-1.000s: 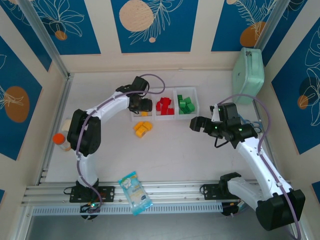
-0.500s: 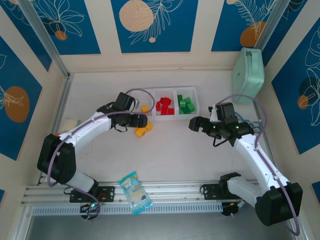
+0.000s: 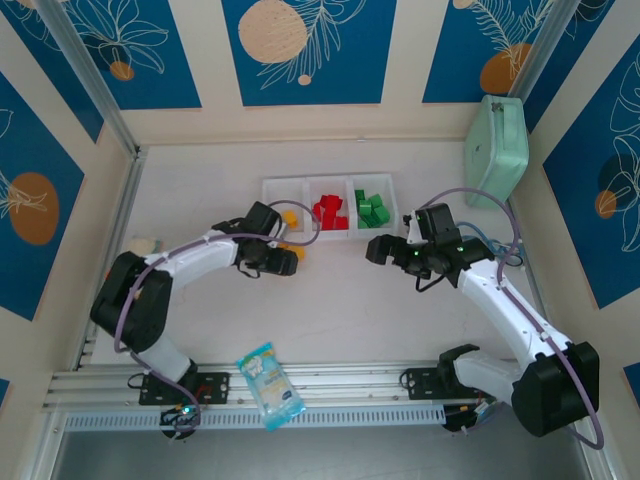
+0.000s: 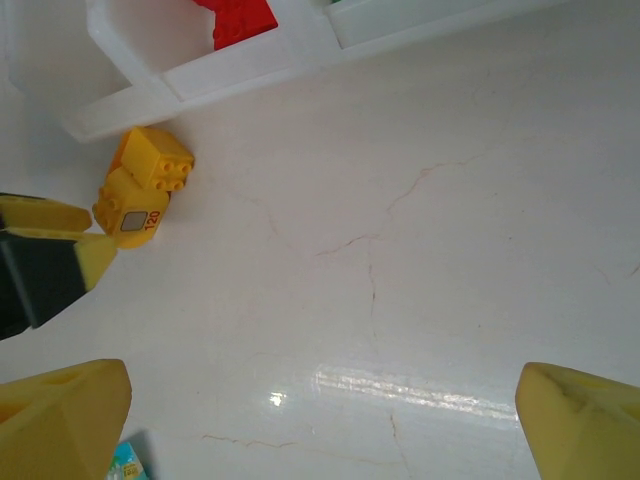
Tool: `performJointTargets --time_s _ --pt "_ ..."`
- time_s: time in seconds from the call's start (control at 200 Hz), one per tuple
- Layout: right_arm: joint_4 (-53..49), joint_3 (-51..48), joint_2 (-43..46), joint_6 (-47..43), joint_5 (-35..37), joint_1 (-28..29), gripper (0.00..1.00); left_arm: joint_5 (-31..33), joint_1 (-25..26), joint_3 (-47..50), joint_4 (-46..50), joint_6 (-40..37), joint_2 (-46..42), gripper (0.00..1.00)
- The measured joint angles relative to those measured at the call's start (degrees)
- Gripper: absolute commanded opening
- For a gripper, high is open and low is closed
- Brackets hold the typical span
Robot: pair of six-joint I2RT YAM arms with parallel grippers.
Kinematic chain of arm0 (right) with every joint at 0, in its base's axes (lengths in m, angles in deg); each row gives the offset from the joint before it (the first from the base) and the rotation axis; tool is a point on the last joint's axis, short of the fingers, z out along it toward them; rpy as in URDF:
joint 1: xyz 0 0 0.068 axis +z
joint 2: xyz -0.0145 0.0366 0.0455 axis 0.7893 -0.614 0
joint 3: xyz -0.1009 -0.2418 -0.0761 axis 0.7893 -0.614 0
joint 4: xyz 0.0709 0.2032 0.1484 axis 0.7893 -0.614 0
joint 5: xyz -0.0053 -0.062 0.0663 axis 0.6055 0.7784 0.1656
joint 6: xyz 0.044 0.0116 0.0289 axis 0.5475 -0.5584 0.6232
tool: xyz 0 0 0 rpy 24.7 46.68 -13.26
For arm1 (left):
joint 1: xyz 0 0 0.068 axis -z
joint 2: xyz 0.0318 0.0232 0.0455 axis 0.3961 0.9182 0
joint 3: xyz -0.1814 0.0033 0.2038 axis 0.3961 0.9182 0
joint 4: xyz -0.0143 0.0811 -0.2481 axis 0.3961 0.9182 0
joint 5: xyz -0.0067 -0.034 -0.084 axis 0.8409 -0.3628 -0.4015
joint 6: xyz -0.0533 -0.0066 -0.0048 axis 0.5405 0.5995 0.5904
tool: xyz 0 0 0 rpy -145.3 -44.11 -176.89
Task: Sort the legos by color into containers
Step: Pick up the lego from the center of the table.
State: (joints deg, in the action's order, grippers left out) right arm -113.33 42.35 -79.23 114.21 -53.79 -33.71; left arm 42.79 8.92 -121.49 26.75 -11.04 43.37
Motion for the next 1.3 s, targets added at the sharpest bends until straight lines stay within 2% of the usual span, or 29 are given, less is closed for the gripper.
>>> performJointTargets --time_s 0.2,0.32,0.455,0.7,0.785,0.915,1.045,1.161,1.301 --pt "0.00 0.00 0.00 0.04 0.39 0.35 0.99 1.11 1.46 -3.96 0.02 -1.51 6.23 0.56" --pt "-0.04 0.00 0.00 0.02 0.94 0.35 0.99 1.75 2.19 -5.22 0.09 -1.73 7.89 0.54" --pt "-0.46 0.15 0.00 0.04 1.31 0.35 0.99 2.40 2.64 -5.49 -0.15 -1.20 8.66 0.46" --pt "-0.39 0.26 -0.37 0.20 1.33 0.39 0.99 3.37 4.02 -6.78 -1.03 1.22 10.25 0.19" --pt "-0.42 0.37 -0.76 0.20 1.38 0.39 0.99 3.96 4.85 -6.67 -1.07 2.49 10.05 0.16" --pt "-0.55 0.50 -0.74 0.20 1.79 0.50 0.99 4.52 5.40 -4.33 -0.98 4.33 6.54 0.14" --pt "-0.59 0.50 -0.59 0.22 2.43 0.50 0.99 5.64 5.40 -2.91 -0.13 5.97 -1.14 0.14" --pt "-0.85 0.55 -0.24 0.22 2.80 0.70 0.99 7.45 5.40 -3.32 -0.15 6.60 -7.39 0.08" --pt "-1.29 0.59 0.61 0.24 3.04 1.01 0.99 10.40 5.29 -7.50 0.50 6.45 -8.20 0.05"
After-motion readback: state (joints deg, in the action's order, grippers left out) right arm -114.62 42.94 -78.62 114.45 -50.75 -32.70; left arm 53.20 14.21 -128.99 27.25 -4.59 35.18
